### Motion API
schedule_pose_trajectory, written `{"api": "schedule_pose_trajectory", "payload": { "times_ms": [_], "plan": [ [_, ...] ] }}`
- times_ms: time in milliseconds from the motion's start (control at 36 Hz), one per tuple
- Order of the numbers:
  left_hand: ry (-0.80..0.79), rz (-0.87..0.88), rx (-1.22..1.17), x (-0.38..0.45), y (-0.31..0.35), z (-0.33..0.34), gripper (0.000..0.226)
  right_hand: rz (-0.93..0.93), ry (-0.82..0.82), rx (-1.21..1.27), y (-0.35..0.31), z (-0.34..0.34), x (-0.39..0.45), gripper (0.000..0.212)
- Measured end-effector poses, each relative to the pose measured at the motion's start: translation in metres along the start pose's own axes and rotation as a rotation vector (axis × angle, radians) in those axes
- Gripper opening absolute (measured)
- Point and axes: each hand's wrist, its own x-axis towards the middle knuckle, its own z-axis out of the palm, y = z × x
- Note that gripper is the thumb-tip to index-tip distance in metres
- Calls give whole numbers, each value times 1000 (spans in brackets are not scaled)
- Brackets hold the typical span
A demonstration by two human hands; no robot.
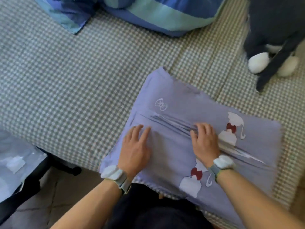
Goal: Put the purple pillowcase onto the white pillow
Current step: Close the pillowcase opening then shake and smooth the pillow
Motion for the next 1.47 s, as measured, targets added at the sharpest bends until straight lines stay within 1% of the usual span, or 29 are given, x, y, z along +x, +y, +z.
{"api": "schedule_pose_trajectory", "payload": {
  "times_ms": [56,111,195,250,306,334,389,445,473,500,611,639,695,723,750,778,806,834,862,889,945,1001,1056,1112,1167,1251,1306,1390,1473],
  "plan": [
    [-93,101,15,15,14,3,67,66,-183,-177,46,18,-56,48],
    [-161,229,88,38,30,11,72,146,-223,-276,91,11,-101,41],
    [-172,312,181,81,36,10,63,149,-104,-314,130,-13,-123,16],
    [-218,433,245,107,45,9,50,198,-63,-354,156,-31,-124,18],
    [-360,587,278,125,57,7,35,259,-1,-324,176,-46,-121,24],
    [-471,609,282,129,62,3,33,253,18,-299,185,-49,-118,26],
    [-704,488,328,135,65,-9,35,192,38,-256,195,-55,-105,32],
    [-809,417,446,133,62,-11,28,210,-41,-196,208,-60,-97,29],
    [-822,387,456,132,60,-13,26,252,-104,-174,213,-63,-93,28],
    [-806,361,443,132,57,-17,27,295,-160,-163,220,-64,-91,26],
    [-584,298,302,137,50,-28,27,360,-267,-149,243,-73,-85,30],
    [-571,283,284,136,57,-26,24,368,-310,-147,249,-76,-85,28],
    [-582,211,230,134,73,-21,23,363,-349,-125,261,-80,-84,14],
    [-564,185,196,133,80,-19,24,366,-327,-88,267,-81,-83,4],
    [-496,200,157,133,84,-18,26,371,-278,-38,272,-82,-82,13],
    [-383,243,128,133,82,-17,25,383,-227,30,275,-80,-82,23],
    [-246,271,132,133,79,-14,21,397,-158,107,280,-79,-81,26],
    [-130,260,158,132,78,-11,17,410,-82,158,285,-77,-80,23],
    [-75,222,206,130,78,-7,14,420,-30,161,287,-75,-78,20],
    [-88,171,260,126,77,0,13,423,6,146,288,-70,-77,18],
    [-194,92,418,116,81,15,12,395,-12,69,282,-62,-75,13],
    [-253,107,559,105,86,30,14,344,-44,-43,276,-54,-76,4],
    [-207,197,578,96,89,35,19,286,-28,-74,272,-47,-81,16],
    [-140,326,583,89,90,31,24,209,76,-70,270,-45,-90,22],
    [-94,443,577,79,90,28,21,161,152,-105,271,-44,-103,27],
    [-208,523,560,66,105,35,20,164,195,-157,277,-38,-132,22],
    [-274,568,523,62,129,47,24,153,200,-133,279,-28,-146,32],
    [-266,652,350,67,188,74,27,191,214,-8,278,-25,-152,45],
    [-302,657,105,69,261,112,25,281,192,90,280,-24,-154,40]
  ]
}}
